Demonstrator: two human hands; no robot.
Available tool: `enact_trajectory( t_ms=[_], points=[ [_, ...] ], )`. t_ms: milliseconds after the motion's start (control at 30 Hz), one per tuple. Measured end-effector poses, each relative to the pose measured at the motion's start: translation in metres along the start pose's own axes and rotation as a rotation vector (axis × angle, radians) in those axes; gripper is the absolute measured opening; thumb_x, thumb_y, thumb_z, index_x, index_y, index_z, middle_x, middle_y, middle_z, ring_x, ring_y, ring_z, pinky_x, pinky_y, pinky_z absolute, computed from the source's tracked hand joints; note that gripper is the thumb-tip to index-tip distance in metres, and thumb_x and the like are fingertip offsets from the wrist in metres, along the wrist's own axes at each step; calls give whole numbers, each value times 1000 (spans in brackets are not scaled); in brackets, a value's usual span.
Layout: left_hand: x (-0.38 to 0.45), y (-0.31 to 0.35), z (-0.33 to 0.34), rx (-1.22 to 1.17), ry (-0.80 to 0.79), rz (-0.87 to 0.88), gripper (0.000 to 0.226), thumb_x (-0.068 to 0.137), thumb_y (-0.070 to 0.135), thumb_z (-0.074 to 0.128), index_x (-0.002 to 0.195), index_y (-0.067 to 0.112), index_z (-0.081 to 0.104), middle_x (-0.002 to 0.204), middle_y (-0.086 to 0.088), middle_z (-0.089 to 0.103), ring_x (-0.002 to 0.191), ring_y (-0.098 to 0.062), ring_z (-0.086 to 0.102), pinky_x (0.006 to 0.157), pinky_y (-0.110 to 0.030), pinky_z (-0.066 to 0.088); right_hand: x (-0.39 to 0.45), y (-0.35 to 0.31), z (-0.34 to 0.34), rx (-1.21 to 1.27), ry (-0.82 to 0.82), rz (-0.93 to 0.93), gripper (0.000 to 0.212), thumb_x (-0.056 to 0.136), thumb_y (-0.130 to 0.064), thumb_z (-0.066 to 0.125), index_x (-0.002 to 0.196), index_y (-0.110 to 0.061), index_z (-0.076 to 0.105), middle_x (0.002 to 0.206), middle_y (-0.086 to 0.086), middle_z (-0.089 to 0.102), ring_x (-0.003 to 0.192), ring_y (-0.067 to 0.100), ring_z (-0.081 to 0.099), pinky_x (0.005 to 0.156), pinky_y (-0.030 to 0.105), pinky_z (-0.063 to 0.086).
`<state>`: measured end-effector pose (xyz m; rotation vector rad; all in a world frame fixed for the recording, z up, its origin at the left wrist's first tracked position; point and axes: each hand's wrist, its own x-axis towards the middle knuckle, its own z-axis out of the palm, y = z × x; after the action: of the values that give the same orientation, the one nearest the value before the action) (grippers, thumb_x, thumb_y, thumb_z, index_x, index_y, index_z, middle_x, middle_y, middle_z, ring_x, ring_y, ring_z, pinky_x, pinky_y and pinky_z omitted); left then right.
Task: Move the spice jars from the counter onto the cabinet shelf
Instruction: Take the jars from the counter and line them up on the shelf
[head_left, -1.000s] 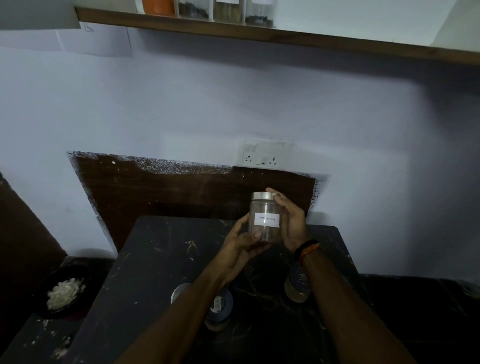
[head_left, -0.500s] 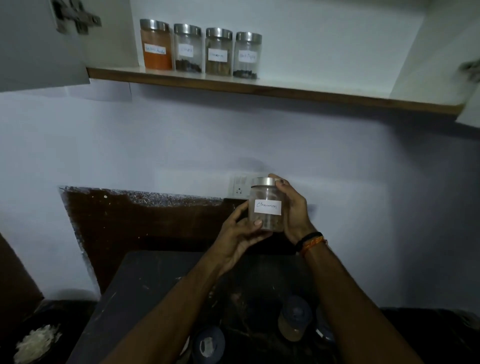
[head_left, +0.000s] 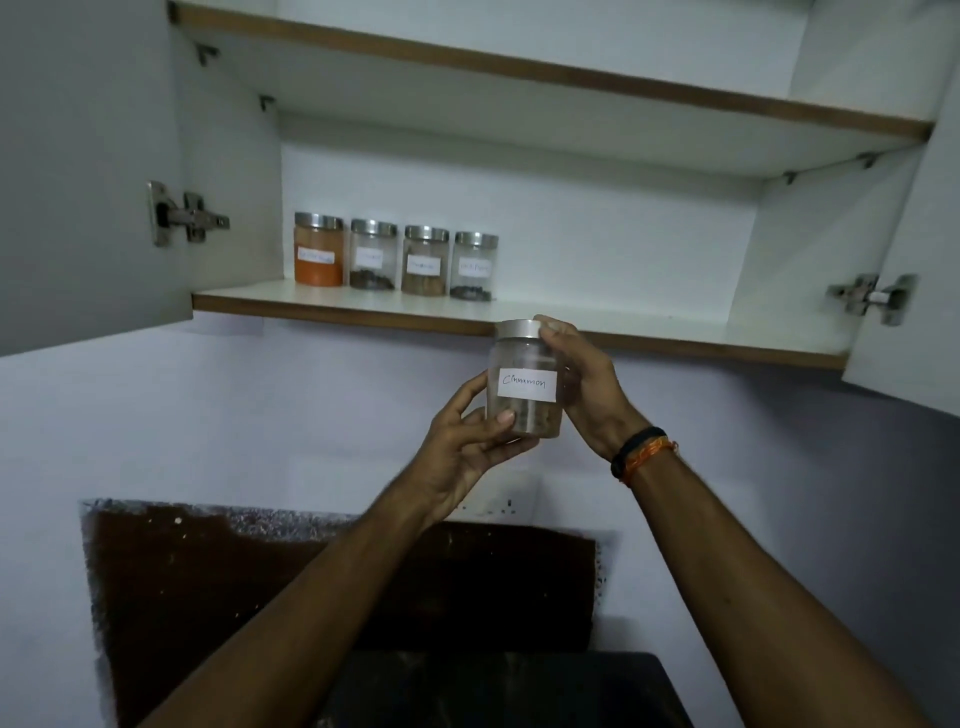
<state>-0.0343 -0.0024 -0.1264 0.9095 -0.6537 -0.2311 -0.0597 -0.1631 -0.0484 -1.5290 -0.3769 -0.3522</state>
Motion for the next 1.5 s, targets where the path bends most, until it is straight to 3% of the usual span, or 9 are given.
enact_trajectory(
  t_ms=[200, 433, 567, 700, 767, 867, 1067, 1400, 1500],
  points=[
    [22, 24, 14, 72, -47, 52, 65, 86, 7, 68, 146, 14, 44, 136, -32, 55, 124, -47, 58, 109, -60, 43, 20, -27, -7, -121, 3, -50, 57, 87, -54, 60, 135, -23, 59, 131, 4, 67, 121, 25, 63, 100, 45, 51],
    [44, 44, 21, 272, -116, 86, 62, 89, 14, 72, 146, 20, 47, 137, -20, 60, 125, -36, 61, 103, -54, 50, 41, -42, -23, -179, 25, -120, 42, 84, -46, 76, 119, -26, 68, 112, -3, 76, 100, 16, 74, 76, 29, 60],
    [67, 74, 25, 670, -75, 226, 42, 98, 43, 59, 134, 21, 60, 121, -5, 71, 113, -19, 68, 95, -39, 58, 62, -58, -32, -166, 66, -146, 38, 79, -46, 76, 113, -29, 71, 106, -5, 76, 89, 10, 75, 63, 22, 58],
    [93, 107, 17, 1267, 56, 464, 57, 101, 56, 36, 109, 9, 68, 103, -7, 71, 96, -18, 65, 88, -44, 55, 91, -73, -41, -161, 118, -212, 37, 86, -33, 76, 120, -19, 67, 108, 0, 74, 86, 10, 73, 64, 24, 58],
    [107, 117, 5, 1605, 3, 470, 47, 104, 48, 39, 121, 12, 65, 118, -6, 69, 107, -18, 61, 96, -42, 50, 105, -77, -45, -162, 135, -211, 38, 86, -31, 75, 120, -17, 67, 107, 0, 72, 84, 10, 72, 66, 26, 58],
    [123, 124, -9, 1896, -163, 179, 57, 103, 52, 39, 150, 18, 43, 154, -5, 46, 141, -21, 42, 115, -39, 33, 127, -75, -50, -175, 148, -189, 40, 87, -27, 75, 123, -13, 64, 107, 1, 70, 86, 15, 70, 68, 29, 57],
    [149, 123, -21, 2075, -334, -103, 73, 97, 69, 34, 157, 28, 28, 163, -4, 32, 148, -25, 32, 117, -44, 28, 168, -56, -64, -249, 148, -128, 45, 87, -24, 77, 126, -9, 60, 116, 9, 66, 99, 24, 67, 76, 36, 57],
    [155, 122, -33, 2122, -359, 25, 74, 94, 74, 31, 154, 31, 33, 155, 0, 42, 135, -23, 47, 108, -46, 43, 223, -19, -70, -328, 115, -44, 51, 87, -17, 76, 131, -10, 51, 123, 13, 59, 111, 34, 64, 94, 52, 58],
    [155, 122, -33, 2116, -359, 40, 73, 93, 74, 31, 153, 32, 34, 153, 1, 44, 132, -21, 49, 107, -44, 44, 236, -16, -69, -319, 137, -43, 53, 85, -15, 80, 128, -11, 49, 117, 8, 58, 103, 28, 64, 78, 38, 57]
  ],
)
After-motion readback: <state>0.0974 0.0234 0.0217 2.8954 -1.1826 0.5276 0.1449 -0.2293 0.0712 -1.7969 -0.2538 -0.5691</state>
